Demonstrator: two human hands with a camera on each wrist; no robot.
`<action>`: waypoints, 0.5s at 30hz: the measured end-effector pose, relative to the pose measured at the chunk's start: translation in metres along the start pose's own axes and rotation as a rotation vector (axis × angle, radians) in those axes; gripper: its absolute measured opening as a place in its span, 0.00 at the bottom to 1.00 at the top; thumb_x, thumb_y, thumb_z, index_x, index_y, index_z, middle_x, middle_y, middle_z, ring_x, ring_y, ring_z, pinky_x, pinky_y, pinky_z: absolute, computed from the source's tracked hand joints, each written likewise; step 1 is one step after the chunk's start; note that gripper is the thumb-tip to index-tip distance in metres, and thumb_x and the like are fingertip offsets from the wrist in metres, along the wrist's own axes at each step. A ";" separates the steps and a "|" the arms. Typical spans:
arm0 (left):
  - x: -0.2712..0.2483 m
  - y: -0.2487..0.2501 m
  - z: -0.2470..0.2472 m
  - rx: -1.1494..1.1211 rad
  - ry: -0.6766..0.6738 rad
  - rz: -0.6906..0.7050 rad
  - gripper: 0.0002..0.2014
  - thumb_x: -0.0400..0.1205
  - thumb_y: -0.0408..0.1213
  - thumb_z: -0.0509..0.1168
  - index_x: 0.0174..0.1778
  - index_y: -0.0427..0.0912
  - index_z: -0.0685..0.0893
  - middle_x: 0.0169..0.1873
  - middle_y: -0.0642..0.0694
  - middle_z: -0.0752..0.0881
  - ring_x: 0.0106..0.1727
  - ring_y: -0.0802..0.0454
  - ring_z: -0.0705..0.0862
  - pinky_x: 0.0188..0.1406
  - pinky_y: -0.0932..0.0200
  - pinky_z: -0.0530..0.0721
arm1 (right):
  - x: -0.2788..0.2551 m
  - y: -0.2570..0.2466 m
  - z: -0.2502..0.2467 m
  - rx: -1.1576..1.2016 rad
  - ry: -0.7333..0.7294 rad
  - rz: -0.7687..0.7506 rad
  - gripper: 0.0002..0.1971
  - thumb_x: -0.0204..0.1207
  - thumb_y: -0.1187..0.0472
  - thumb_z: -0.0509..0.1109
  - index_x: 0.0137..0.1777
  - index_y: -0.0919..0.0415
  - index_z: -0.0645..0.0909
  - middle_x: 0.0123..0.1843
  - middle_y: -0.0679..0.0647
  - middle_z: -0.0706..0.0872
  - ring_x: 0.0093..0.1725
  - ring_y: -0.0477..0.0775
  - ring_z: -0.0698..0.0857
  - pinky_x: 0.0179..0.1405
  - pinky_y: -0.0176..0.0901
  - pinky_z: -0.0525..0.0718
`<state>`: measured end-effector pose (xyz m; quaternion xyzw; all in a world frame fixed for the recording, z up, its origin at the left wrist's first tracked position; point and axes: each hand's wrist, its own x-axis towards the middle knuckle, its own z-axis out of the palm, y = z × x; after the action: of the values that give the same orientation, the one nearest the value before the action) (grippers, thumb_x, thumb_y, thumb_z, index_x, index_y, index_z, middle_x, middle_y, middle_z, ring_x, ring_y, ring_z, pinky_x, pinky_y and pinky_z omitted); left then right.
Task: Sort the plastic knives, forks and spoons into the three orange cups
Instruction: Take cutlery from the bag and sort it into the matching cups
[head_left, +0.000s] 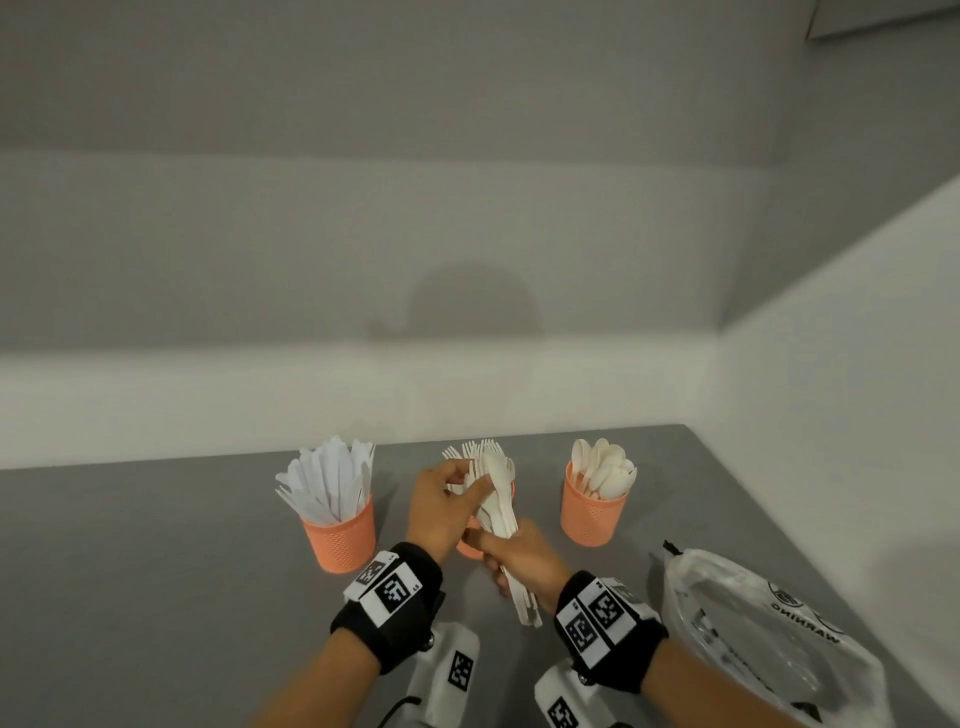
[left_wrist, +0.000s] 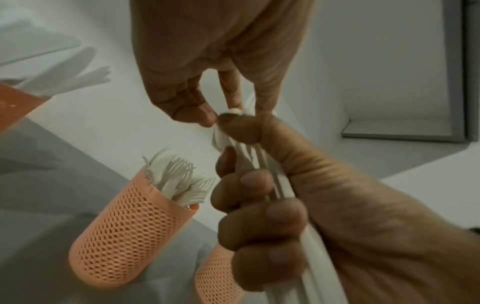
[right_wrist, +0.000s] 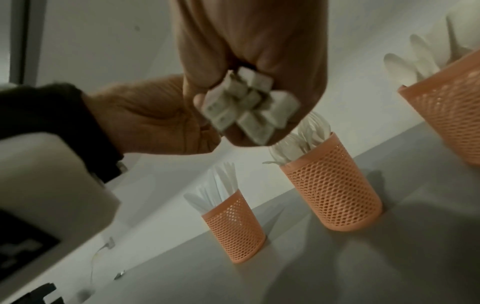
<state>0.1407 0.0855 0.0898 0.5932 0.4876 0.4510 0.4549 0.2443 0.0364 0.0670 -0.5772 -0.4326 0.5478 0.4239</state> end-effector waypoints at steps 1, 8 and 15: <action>0.000 -0.001 0.001 0.029 0.011 0.010 0.02 0.75 0.33 0.71 0.40 0.43 0.84 0.43 0.40 0.86 0.48 0.43 0.85 0.49 0.51 0.84 | -0.001 0.001 0.000 -0.007 -0.003 -0.001 0.09 0.75 0.61 0.71 0.35 0.60 0.75 0.17 0.48 0.73 0.14 0.44 0.70 0.15 0.33 0.69; 0.004 -0.004 0.005 -0.094 0.067 -0.071 0.09 0.78 0.29 0.68 0.34 0.45 0.78 0.35 0.44 0.83 0.45 0.40 0.83 0.53 0.34 0.84 | -0.008 0.002 -0.007 0.150 0.067 0.001 0.16 0.76 0.50 0.70 0.32 0.60 0.78 0.16 0.48 0.76 0.15 0.45 0.74 0.17 0.34 0.73; -0.008 0.002 0.012 -0.300 0.130 -0.150 0.02 0.82 0.30 0.62 0.49 0.36 0.77 0.40 0.41 0.83 0.38 0.49 0.84 0.29 0.60 0.87 | -0.001 0.010 -0.011 0.218 0.124 -0.048 0.14 0.79 0.51 0.67 0.43 0.64 0.81 0.18 0.50 0.81 0.17 0.47 0.78 0.18 0.37 0.77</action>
<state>0.1516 0.0765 0.0887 0.4505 0.4862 0.5208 0.5380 0.2557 0.0322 0.0582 -0.5499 -0.3569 0.5446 0.5231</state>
